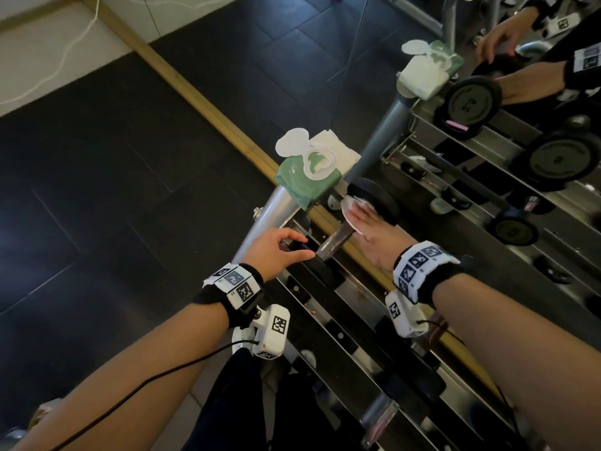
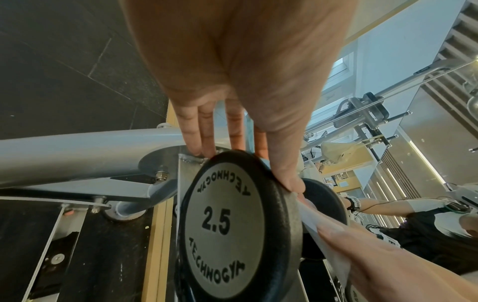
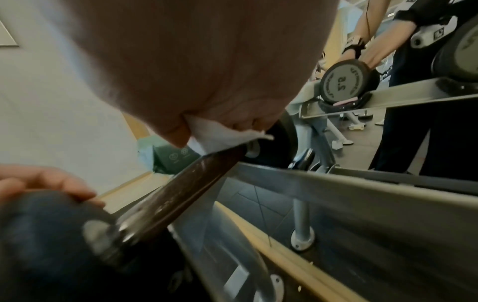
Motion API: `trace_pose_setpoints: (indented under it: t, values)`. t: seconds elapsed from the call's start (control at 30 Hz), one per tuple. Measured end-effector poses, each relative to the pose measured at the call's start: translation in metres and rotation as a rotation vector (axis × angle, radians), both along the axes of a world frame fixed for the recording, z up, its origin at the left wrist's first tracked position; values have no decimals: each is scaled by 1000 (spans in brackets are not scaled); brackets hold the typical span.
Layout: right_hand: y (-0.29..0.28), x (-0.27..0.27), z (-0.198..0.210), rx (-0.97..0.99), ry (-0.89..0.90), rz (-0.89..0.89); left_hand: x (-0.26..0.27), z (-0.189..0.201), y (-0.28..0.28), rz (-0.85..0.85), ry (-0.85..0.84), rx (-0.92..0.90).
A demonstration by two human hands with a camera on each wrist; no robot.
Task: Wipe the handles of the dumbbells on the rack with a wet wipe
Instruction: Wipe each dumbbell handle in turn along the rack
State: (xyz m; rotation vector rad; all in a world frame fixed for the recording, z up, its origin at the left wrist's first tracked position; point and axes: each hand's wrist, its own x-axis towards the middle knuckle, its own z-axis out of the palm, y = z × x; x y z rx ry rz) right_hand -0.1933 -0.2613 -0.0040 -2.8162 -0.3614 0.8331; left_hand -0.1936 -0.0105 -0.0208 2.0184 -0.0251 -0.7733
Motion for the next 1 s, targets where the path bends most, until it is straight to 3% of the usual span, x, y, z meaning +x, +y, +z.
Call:
trace_pose_setpoints:
  t: [0.07,0.17,0.3,0.57,0.6,0.7,0.83,0.9,1.0]
  values:
    - [12,-17,-3,-5,-22,-22,0,0,0,6,1,-4]
    - [31,-45,-10,-43,28,140,0,1,-1,4,-3,-21]
    - [29,-44,-10,72,205,8,2,-1,0,2,13,-31]
    - [26,-29,-10,117,22,-253,1,-8,0,8,-2,-36]
    - [30,-33,-12,128,31,-243,2,-8,0,5,1,-36]
    - [46,-53,-26,-100,3,68,2,-9,-1,11,-21,-41]
    - [69,-74,-18,285,58,-202,2,-10,-1,14,-50,-43]
    - [69,-72,-21,356,1,-315,2,-11,-1,17,-41,-49]
    - [65,-69,-28,361,75,-384,4,-12,0,18,-42,-41]
